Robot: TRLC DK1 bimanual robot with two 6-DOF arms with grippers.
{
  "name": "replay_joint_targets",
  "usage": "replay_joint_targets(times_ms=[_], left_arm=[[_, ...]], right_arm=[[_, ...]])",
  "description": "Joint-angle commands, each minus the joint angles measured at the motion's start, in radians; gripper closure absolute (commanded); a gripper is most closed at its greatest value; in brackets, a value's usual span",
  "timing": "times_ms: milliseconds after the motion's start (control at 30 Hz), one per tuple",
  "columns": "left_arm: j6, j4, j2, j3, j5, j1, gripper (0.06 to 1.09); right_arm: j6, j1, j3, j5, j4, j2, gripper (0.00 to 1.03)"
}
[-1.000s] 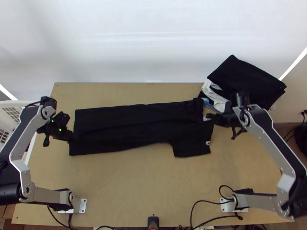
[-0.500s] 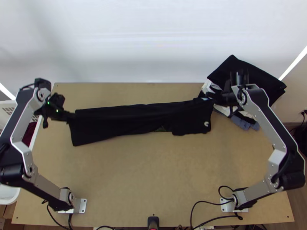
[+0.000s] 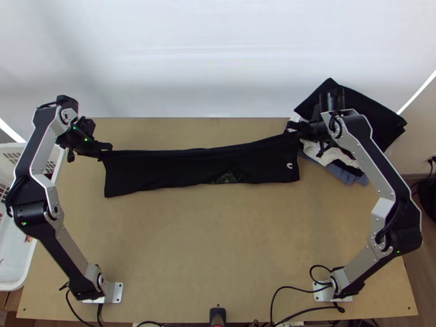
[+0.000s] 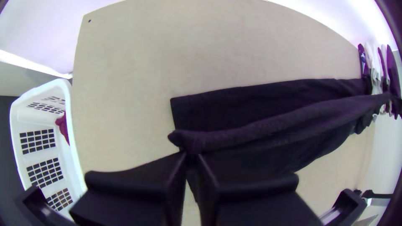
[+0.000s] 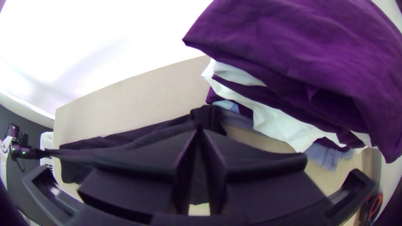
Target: Fold the t-shirt
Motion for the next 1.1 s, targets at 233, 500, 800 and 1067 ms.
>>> replay_joint_targets(times_ms=[233, 500, 800, 1067], left_arm=[[-0.188, 0.117, -0.053, 0.114, 0.282, 0.112, 0.10], [-0.051, 0.091, -0.101, -0.037, 0.382, 0.221, 0.11], [0.113, 0.080, -0.101, -0.280, 0.511, 0.294, 0.10], [0.108, 0.237, -0.081, -0.435, 0.513, 0.296, 0.10]], right_arm=[[0.045, 0.025, -0.066, 0.078, 0.314, -0.278, 0.04], [0.074, 0.016, -0.036, 0.075, 0.259, -0.441, 0.04], [0.313, -0.133, 0.015, -0.333, 0.145, -0.438, 0.05], [0.322, -0.133, 0.133, -0.376, 0.105, -0.412, 0.05]])
